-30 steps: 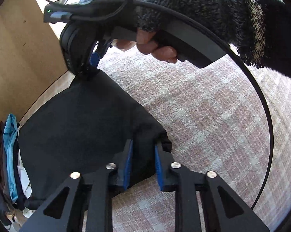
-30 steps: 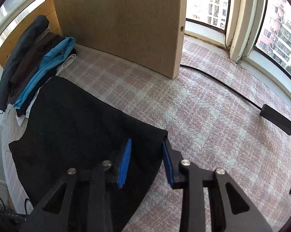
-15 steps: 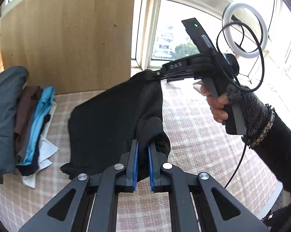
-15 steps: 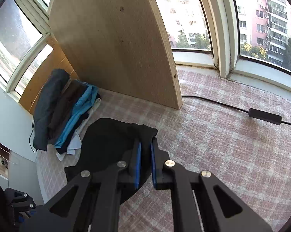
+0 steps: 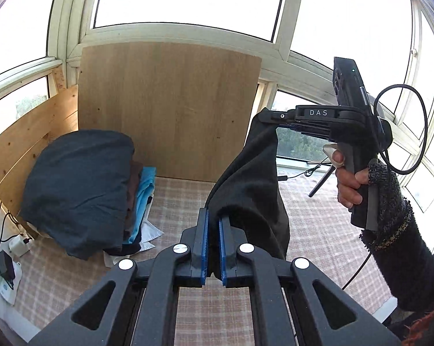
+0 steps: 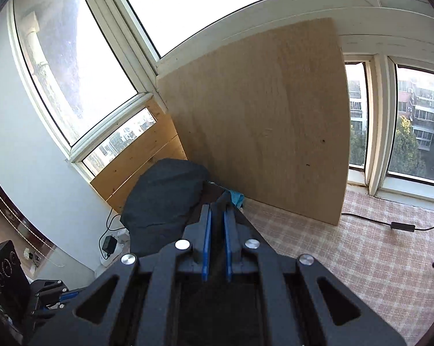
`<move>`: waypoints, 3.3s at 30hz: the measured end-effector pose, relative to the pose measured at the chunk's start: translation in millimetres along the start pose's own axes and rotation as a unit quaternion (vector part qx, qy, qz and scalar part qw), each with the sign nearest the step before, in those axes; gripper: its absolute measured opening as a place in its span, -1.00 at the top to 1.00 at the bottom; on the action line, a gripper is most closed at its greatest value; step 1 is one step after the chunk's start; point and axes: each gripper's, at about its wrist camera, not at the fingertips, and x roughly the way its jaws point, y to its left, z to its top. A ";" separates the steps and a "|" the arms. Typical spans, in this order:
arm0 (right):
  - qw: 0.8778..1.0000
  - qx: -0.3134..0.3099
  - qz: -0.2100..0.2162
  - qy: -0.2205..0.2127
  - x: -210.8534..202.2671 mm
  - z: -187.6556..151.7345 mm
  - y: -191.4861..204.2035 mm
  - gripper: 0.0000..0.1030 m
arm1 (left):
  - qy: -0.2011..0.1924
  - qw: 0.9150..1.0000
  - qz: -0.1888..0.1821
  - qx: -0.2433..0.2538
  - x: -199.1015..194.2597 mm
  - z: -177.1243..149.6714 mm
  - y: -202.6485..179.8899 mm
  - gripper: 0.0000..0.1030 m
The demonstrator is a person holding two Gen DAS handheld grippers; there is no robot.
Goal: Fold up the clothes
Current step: 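Carry the folded garment with both grippers toward the clothes stack by the board, then lower the folded garment onto the clothes stack and open both grippers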
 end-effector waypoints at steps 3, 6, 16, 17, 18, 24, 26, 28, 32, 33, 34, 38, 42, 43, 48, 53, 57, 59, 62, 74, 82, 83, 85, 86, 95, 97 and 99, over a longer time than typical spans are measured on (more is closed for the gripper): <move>1.000 -0.001 -0.011 -0.018 -0.1 -8.7 40.2 0.85 | -0.012 1.000 -0.015 0.011 -30.1 2.4 32.3 0.90; 0.999 0.006 -0.036 -0.035 6.8 -19.7 79.8 0.85 | -0.012 0.999 -0.024 0.021 -43.1 6.7 81.8 0.90; 0.994 0.036 -0.076 -0.076 62.1 -9.5 173.9 0.87 | -0.011 0.997 -0.034 0.075 -54.7 35.1 178.3 0.90; 0.993 0.040 -0.078 -0.079 65.7 -5.4 178.9 0.87 | -0.013 0.997 -0.036 0.072 -56.4 38.3 186.0 0.90; 0.993 0.038 -0.079 -0.080 68.3 -1.6 184.9 0.87 | -0.015 0.997 -0.038 0.069 -58.2 41.5 193.8 0.90; 0.994 0.020 -0.085 -0.073 86.3 8.1 223.0 0.88 | -0.033 0.998 -0.004 0.057 -64.3 64.4 239.7 0.91; 0.994 0.018 -0.082 -0.063 98.9 10.3 232.0 0.88 | -0.029 0.998 0.014 0.051 -55.2 80.5 253.7 0.91; 0.995 0.021 -0.082 -0.053 115.7 14.5 234.9 0.88 | -0.028 0.998 0.029 0.053 -37.7 99.7 267.8 0.91; 0.994 0.037 -0.095 -0.032 158.7 34.7 220.3 0.88 | -0.014 0.997 0.047 0.061 17.4 131.4 291.3 0.91; 0.993 0.043 -0.104 -0.028 170.8 39.8 212.4 0.88 | -0.009 0.997 0.051 0.063 32.9 138.8 296.8 0.91; 0.992 0.048 -0.113 -0.024 183.0 44.7 204.2 0.89 | 0.001 0.997 0.053 0.062 53.3 143.7 302.7 0.91; 0.987 0.087 -0.138 0.013 240.1 58.5 159.4 0.89 | 0.045 0.996 0.055 0.053 132.6 154.6 325.7 0.91; 0.981 0.106 -0.150 0.062 294.9 63.6 121.7 0.84 | 0.101 0.991 0.078 0.046 197.9 157.8 347.1 0.79; 0.979 0.106 -0.152 0.081 305.4 64.6 115.3 0.83 | 0.118 0.989 0.086 0.039 206.9 159.3 352.7 0.74; 0.977 0.108 -0.153 0.099 315.3 72.4 92.3 0.37 | 0.120 0.987 0.100 0.031 202.8 166.9 365.2 0.45; 0.987 0.082 -0.128 0.044 282.2 78.6 91.6 0.35 | 0.097 0.987 0.112 0.056 172.4 158.4 349.7 0.44; 0.996 0.020 -0.081 0.031 272.5 65.0 110.5 0.35 | 0.089 0.991 0.059 0.081 161.5 123.7 315.1 0.43; 0.997 -0.001 -0.061 0.054 285.4 55.4 119.8 0.38 | 0.099 0.989 0.054 0.100 173.3 109.2 302.7 0.43; 0.994 -0.037 -0.059 0.088 318.1 47.3 133.3 0.38 | 0.120 0.982 0.097 0.107 218.0 110.0 314.3 0.53; 0.989 -0.015 -0.123 0.084 338.0 65.9 96.0 0.40 | 0.107 0.980 0.151 0.077 194.2 116.7 342.3 0.54; 0.989 0.015 -0.095 0.114 315.1 28.7 88.4 0.35 | 0.156 0.984 0.084 0.018 200.9 86.5 353.7 0.45; 0.989 0.016 -0.092 0.115 315.2 25.3 89.6 0.34 | 0.161 0.985 0.064 0.009 204.3 85.6 349.6 0.54; 0.989 0.019 -0.085 0.124 318.6 20.4 92.5 0.34 | 0.166 0.985 0.049 -0.002 209.3 83.5 350.2 0.92; 0.988 0.020 -0.082 0.128 320.3 18.0 94.2 0.34 | 0.161 0.985 0.059 0.005 208.0 83.3 346.7 0.93; 0.984 -0.018 -0.122 0.126 321.8 19.4 105.8 0.34 | 0.168 0.972 0.159 0.029 208.0 85.2 344.6 0.86; 0.984 -0.024 -0.128 0.117 316.8 21.1 109.0 0.34 | 0.159 0.968 0.191 0.031 200.2 83.7 349.8 0.84; 0.988 -0.033 -0.118 0.092 306.0 24.5 115.1 0.34 | 0.135 0.971 0.197 0.022 181.1 85.4 351.2 0.82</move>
